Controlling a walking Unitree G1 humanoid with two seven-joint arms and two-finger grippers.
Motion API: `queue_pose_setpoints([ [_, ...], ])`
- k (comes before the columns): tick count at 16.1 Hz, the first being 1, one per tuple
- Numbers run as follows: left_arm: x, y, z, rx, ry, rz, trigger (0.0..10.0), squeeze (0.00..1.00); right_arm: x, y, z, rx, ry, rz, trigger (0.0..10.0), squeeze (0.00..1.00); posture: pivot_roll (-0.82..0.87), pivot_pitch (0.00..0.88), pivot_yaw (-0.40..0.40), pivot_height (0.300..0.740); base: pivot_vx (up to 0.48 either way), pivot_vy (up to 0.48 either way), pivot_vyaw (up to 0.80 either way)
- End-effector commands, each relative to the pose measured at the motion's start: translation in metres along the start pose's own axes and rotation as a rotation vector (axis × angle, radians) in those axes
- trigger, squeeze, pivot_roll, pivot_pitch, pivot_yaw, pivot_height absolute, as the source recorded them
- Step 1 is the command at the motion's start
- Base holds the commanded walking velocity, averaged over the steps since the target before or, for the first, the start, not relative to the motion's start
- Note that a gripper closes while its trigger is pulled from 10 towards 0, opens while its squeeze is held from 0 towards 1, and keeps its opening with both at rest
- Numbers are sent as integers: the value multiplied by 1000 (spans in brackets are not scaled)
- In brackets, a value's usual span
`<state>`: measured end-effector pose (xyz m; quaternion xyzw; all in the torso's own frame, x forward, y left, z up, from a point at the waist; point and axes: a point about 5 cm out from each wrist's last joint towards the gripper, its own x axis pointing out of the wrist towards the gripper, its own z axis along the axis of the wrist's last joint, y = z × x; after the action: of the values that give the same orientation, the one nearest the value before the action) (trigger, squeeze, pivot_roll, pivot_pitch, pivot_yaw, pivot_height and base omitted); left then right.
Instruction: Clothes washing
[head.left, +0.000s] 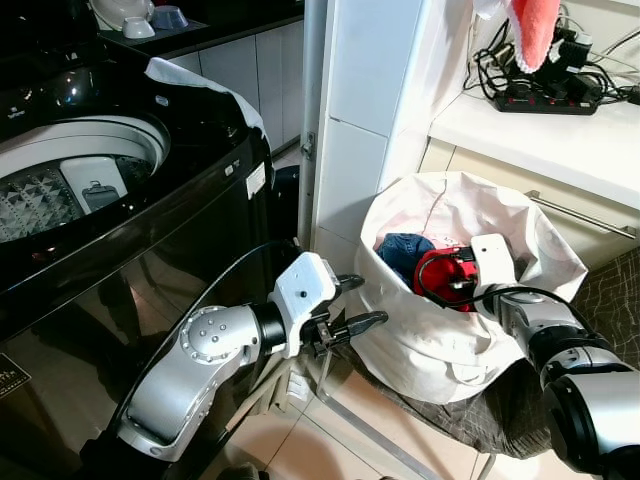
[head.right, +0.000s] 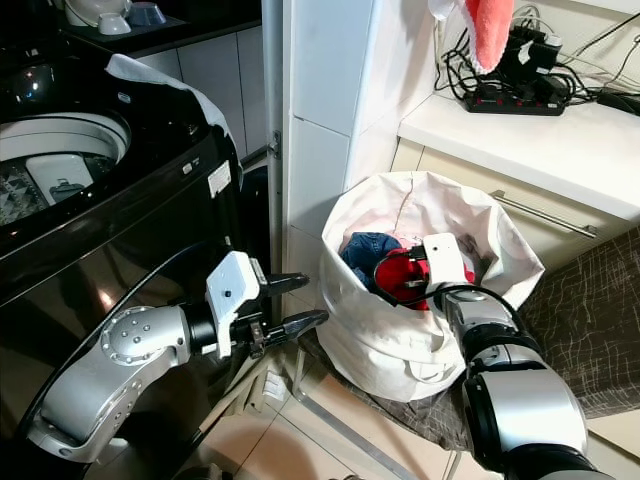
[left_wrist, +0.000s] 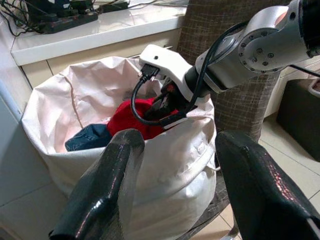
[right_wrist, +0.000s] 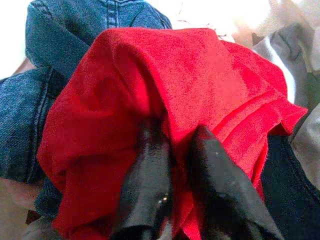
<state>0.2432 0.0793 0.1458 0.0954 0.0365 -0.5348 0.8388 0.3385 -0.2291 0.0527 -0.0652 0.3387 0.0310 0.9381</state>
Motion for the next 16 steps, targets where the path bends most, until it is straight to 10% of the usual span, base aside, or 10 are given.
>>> queue_pose_setpoints([
  [1,0,5,2,22,4,22,10000,0,-2,-8,2,9,-7,-22,0,0,63,0,-42,740,0,0,0],
  [6,2,18,5,35,-30,155,10000,0,-7,-19,29,56,-133,-38,0,0,55,0,-61,740,0,0,0],
  [11,0,54,42,127,-185,371,10000,0,-55,-25,149,229,-614,111,0,0,28,0,-57,740,0,0,0],
  [12,0,59,62,95,-298,380,10000,1000,-78,-13,174,235,-703,253,0,0,16,0,-55,740,0,0,0],
  [16,4,64,100,184,-416,375,10000,1000,-120,32,186,116,-728,620,0,0,14,0,-58,740,0,0,0],
])
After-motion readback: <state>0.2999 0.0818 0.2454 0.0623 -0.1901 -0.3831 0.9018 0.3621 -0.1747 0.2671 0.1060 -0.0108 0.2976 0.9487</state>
